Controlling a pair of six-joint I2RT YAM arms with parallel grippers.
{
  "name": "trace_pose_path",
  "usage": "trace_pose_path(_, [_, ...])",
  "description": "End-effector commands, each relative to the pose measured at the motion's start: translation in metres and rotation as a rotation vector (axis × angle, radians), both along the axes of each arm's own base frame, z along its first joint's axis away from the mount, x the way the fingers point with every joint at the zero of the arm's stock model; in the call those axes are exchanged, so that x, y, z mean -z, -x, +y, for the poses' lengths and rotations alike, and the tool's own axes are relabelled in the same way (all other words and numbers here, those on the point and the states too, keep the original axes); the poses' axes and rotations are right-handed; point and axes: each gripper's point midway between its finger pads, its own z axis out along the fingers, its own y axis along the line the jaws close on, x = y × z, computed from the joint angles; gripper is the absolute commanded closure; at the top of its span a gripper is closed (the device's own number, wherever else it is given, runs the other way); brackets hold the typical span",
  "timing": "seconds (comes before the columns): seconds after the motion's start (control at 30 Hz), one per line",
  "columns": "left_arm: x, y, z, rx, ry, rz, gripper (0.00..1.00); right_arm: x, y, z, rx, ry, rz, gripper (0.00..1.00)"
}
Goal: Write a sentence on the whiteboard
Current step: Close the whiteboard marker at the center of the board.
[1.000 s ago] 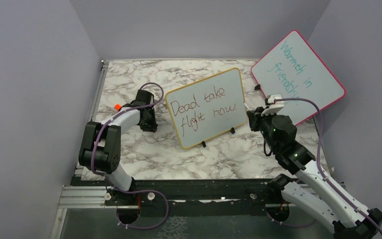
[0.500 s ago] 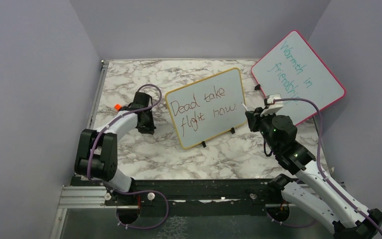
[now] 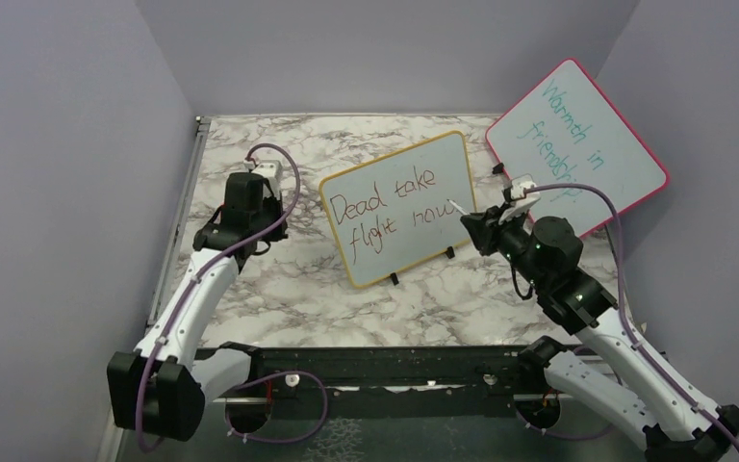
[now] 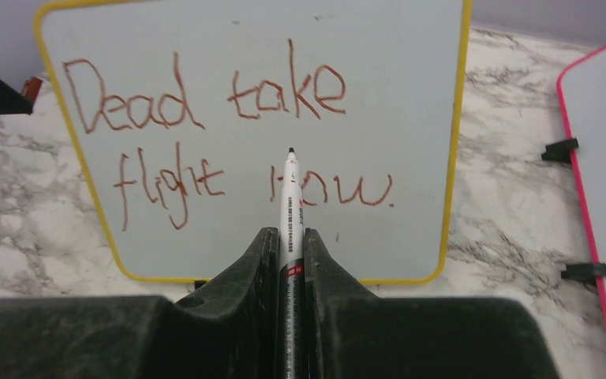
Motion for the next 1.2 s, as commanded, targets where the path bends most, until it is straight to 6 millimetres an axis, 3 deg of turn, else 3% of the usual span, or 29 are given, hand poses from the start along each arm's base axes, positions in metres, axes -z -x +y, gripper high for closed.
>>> trace_pose_path(0.0, [-0.062, -0.001, -0.012, 0.153, -0.034, -0.207, 1.00, -0.039, 0.015, 0.020, -0.156, -0.010, -0.049, 1.00])
trace_pose_path(0.17, [-0.115, 0.024, -0.041, 0.369, -0.009, -0.391, 1.00, -0.048, 0.031, 0.039, -0.317, 0.018, -0.041, 1.00])
trace_pose_path(0.3, [-0.136, 0.047, -0.061, 0.539, -0.016, -0.497, 1.00, -0.051, 0.040, 0.052, -0.417, 0.023, -0.036, 1.00])
trace_pose_path(0.7, [-0.109, 0.085, -0.119, 0.911, -0.148, -0.542, 1.00, -0.069, 0.062, 0.079, -0.650, 0.029, -0.060, 0.99])
trace_pose_path(1.17, [-0.103, 0.104, -0.150, 1.168, -0.278, -0.640, 1.00, -0.063, 0.093, 0.106, -0.930, -0.027, -0.009, 1.00])
